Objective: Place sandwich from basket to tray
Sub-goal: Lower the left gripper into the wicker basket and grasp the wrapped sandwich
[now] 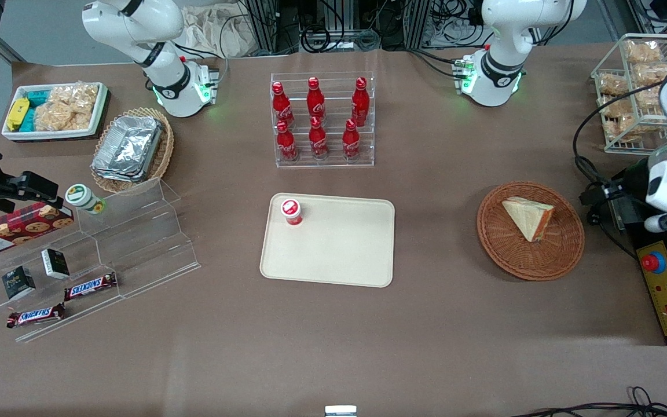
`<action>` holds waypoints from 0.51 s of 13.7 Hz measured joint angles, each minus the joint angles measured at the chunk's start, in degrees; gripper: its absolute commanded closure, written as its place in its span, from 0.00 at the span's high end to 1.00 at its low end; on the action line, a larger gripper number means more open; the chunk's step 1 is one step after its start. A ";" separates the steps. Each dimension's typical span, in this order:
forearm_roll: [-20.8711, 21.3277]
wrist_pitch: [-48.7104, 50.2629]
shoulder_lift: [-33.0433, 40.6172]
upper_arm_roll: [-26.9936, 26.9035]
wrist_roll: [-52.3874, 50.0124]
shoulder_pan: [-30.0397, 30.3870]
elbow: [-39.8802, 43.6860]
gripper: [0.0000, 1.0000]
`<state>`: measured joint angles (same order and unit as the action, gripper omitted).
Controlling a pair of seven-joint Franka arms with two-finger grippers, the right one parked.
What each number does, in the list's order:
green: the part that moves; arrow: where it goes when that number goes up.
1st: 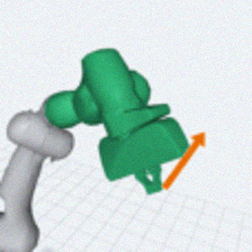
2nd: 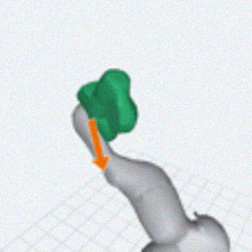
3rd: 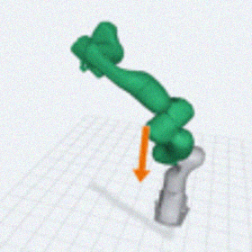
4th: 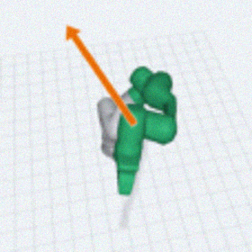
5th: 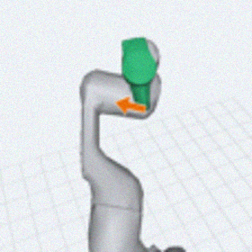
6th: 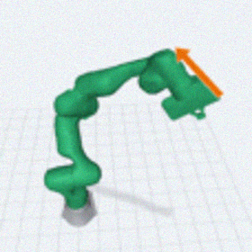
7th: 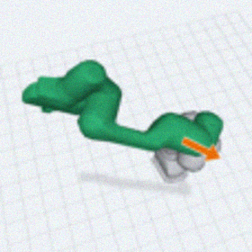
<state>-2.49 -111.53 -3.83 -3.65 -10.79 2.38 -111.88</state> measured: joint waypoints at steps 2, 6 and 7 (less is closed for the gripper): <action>-1.63 -5.46 -3.13 0.00 -0.62 0.00 -2.86 1.00; -3.17 -15.33 -9.38 0.01 -1.04 0.00 -8.02 1.00; -3.30 -17.28 -10.63 0.03 -1.13 -0.01 -8.81 1.00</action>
<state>-5.79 -128.81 -14.46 -3.62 -11.92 2.36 -120.69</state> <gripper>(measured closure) 0.000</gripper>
